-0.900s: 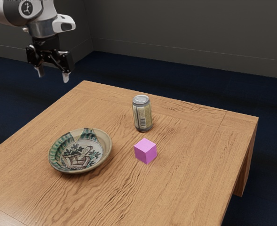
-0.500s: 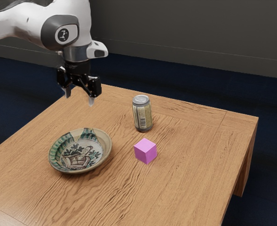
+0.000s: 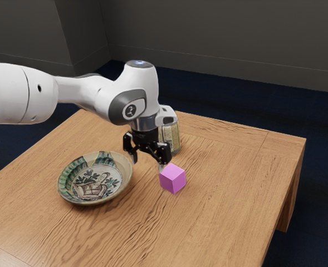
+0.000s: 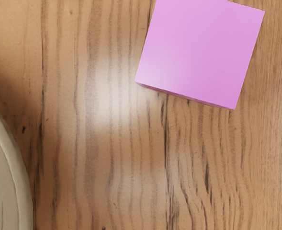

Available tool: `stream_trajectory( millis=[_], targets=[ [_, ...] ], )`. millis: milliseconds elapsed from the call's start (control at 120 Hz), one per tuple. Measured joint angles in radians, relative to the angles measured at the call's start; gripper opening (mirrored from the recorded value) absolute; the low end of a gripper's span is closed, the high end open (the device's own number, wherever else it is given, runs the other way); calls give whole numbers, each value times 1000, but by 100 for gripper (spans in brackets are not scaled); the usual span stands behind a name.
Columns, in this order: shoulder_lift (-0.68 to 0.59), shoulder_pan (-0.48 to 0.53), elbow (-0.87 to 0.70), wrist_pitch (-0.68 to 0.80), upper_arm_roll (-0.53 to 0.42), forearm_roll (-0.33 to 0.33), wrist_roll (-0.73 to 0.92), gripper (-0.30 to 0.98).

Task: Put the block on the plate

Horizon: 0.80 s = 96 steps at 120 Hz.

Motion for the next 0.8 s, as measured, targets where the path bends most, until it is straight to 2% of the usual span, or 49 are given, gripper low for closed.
stream_trajectory(
  millis=[367,800],
  targets=[
    [179,2,142,93,-13,4,24,69],
    [247,5,170,129,-15,27,114,69]
  ],
)
